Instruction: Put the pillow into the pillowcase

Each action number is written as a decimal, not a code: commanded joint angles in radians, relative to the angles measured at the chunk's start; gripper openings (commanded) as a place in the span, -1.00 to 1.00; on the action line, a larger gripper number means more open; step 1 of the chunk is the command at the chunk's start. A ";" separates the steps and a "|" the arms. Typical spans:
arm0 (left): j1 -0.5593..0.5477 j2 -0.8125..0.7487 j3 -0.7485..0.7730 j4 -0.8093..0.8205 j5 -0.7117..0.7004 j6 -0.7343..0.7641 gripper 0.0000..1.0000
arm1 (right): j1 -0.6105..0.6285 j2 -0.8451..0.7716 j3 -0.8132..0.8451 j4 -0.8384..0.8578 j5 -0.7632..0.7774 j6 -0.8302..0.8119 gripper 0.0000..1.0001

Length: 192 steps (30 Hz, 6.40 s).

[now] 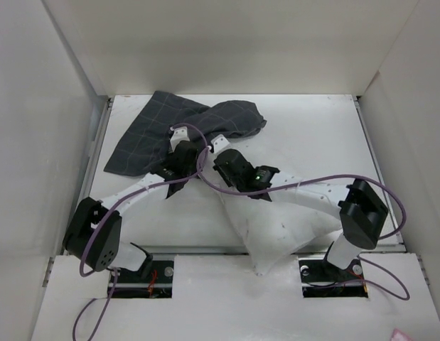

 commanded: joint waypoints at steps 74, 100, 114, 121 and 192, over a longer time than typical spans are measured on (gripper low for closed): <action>-0.191 -0.463 0.306 -0.473 -0.149 -0.003 1.00 | -0.105 -0.256 0.138 0.042 0.058 0.159 1.00; 0.021 0.439 0.865 -0.654 -0.060 0.259 -1.00 | -0.491 0.386 0.504 -0.159 -1.046 -0.242 0.63; 0.012 0.430 1.070 -0.438 0.092 0.317 -1.00 | -0.458 -0.025 0.196 0.327 -0.597 -0.023 -1.00; -0.053 0.522 1.426 -0.392 0.182 0.365 -1.00 | -0.553 -0.137 0.346 0.337 -0.549 0.001 -1.00; -0.343 -0.160 0.382 -0.909 -0.154 -0.239 1.00 | -0.276 -0.366 -0.159 -0.072 -0.306 0.308 1.00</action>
